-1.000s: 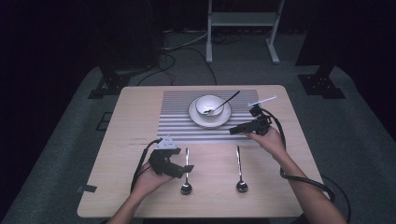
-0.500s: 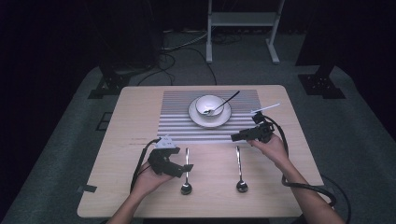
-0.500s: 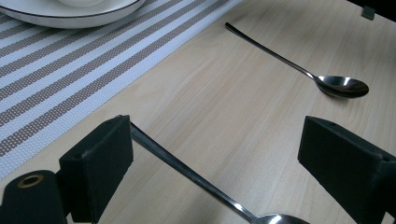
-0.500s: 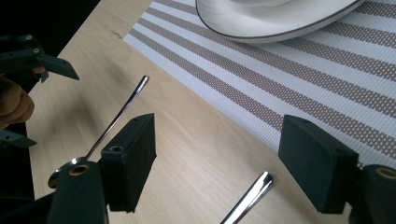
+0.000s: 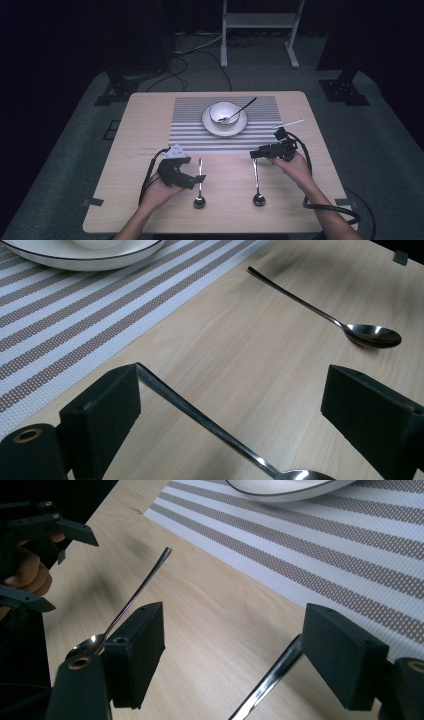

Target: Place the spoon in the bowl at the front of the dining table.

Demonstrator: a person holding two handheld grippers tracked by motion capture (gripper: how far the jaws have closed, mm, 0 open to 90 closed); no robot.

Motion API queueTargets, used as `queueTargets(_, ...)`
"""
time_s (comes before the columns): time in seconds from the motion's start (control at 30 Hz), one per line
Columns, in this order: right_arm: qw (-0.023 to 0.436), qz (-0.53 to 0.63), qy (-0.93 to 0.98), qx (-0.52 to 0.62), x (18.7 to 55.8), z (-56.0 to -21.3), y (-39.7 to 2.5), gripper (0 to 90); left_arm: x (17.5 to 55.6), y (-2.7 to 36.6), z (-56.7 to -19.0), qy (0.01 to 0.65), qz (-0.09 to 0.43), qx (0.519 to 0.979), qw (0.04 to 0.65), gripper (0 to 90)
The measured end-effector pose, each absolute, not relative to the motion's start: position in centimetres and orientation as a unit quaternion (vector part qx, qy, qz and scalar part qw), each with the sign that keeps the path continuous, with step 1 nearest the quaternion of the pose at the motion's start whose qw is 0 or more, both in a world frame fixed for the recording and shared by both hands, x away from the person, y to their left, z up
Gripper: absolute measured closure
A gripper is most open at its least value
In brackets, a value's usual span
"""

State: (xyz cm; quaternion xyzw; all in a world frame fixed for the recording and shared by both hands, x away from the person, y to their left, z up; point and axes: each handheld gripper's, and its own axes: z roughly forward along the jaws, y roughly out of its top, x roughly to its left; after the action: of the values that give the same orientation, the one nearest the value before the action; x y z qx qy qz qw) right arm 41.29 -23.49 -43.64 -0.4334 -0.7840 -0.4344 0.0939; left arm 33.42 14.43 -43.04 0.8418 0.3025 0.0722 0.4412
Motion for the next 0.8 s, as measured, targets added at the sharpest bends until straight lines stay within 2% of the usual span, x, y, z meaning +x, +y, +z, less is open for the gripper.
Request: queueTargets(0.8,0.092,-0.443,-0.782,-0.430,38.1,-44.9,-24.5,24.2,33.6,15.0,-42.9,0.318,0.078,0.833,0.447,5.8)
